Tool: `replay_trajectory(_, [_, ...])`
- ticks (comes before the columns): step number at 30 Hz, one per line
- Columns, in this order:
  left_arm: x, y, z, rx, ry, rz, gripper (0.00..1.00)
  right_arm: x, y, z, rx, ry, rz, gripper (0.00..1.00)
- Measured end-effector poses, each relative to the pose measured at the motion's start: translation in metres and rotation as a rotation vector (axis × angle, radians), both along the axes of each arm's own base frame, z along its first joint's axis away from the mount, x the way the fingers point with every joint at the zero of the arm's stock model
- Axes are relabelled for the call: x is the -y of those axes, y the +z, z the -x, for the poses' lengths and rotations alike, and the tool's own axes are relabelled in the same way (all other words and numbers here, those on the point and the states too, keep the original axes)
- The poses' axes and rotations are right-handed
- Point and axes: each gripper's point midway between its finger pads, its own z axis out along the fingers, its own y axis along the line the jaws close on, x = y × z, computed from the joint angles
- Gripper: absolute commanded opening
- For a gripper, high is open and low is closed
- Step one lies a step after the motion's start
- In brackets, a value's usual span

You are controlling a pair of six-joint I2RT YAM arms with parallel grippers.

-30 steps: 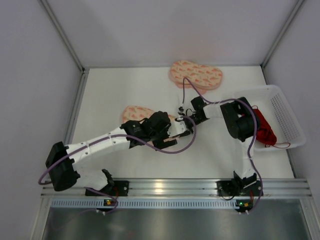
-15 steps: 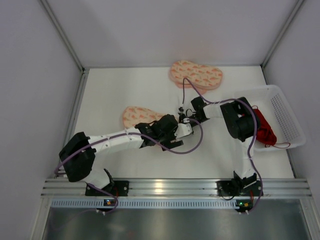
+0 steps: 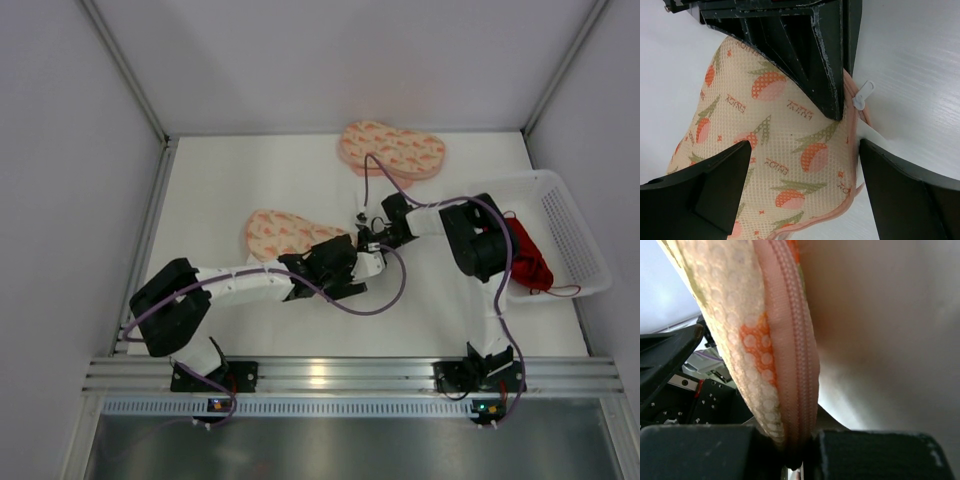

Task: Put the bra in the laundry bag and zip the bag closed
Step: Zip the zipper on the laundry bag.

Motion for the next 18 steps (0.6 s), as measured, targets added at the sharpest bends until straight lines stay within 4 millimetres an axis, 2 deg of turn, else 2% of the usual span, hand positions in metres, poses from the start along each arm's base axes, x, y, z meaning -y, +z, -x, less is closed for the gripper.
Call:
replay_trajectory(7, [-0.002, 0.002, -0.003, 0.056, -0.028, 0.008, 0.95, 0.000, -0.003, -0.002, 0.022, 0.008, 0.000, 0.00])
replay_trajectory(13, [-0.009, 0.018, -0.012, 0.115, -0.026, 0.003, 0.95, 0.002, -0.001, 0.003, 0.011, 0.025, -0.004, 0.00])
replay_trajectory(18, [-0.011, 0.017, -0.013, 0.129, -0.033, -0.008, 0.94, 0.001, 0.001, 0.004, 0.002, 0.029, -0.004, 0.00])
